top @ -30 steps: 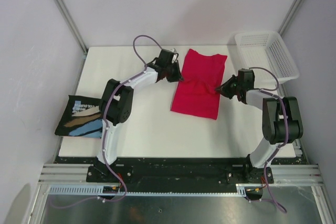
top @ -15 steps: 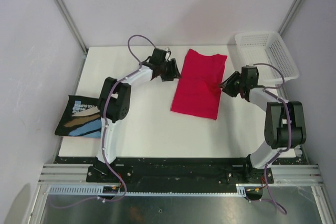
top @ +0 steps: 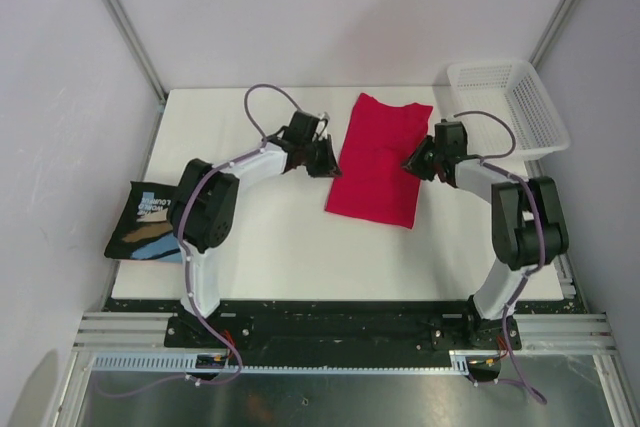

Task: Fold and stack the t-shirts
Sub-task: Fold the folded rectangular tshirt in 1/3 of the way

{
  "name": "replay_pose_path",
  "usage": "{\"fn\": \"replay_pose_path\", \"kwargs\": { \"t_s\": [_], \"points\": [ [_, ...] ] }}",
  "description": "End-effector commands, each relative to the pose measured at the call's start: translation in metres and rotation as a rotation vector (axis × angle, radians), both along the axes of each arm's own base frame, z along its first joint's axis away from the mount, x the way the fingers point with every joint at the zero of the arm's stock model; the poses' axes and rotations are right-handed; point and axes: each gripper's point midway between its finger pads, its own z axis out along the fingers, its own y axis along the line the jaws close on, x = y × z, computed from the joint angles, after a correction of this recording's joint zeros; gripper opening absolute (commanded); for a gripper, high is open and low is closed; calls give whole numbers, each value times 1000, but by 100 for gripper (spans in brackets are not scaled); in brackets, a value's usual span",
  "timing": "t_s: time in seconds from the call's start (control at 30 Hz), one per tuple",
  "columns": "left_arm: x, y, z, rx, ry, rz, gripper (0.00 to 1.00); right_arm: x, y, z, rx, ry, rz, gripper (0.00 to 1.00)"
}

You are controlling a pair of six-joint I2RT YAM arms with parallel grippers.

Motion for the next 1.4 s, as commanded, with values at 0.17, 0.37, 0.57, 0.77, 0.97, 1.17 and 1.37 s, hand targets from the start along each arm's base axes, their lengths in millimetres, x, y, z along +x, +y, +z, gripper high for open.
{"fn": "replay_pose_path", "kwargs": {
  "t_s": [0.17,0.37,0.57,0.77,0.97,1.17,1.37],
  "points": [
    [-64,11,-31,11,120,-9,0,19,-30,-51,-81,112,-59,21],
    [-98,25,-50,63,167,13,0,9,-25,-45,-122,118,-37,21],
    [-127,35,-55,92,175,20,0,11,-8,2,-136,8,17,25],
    [-143,37,-53,92,168,15,0,25,38,29,-110,-79,138,29],
    [-156,46,-51,90,163,25,0,11,80,5,-133,-30,224,28],
    [-163,47,-50,84,163,19,0,5,92,-30,-165,28,242,28],
    [-163,46,-46,77,152,17,0,13,86,-42,-194,69,245,27]
  ]
}}
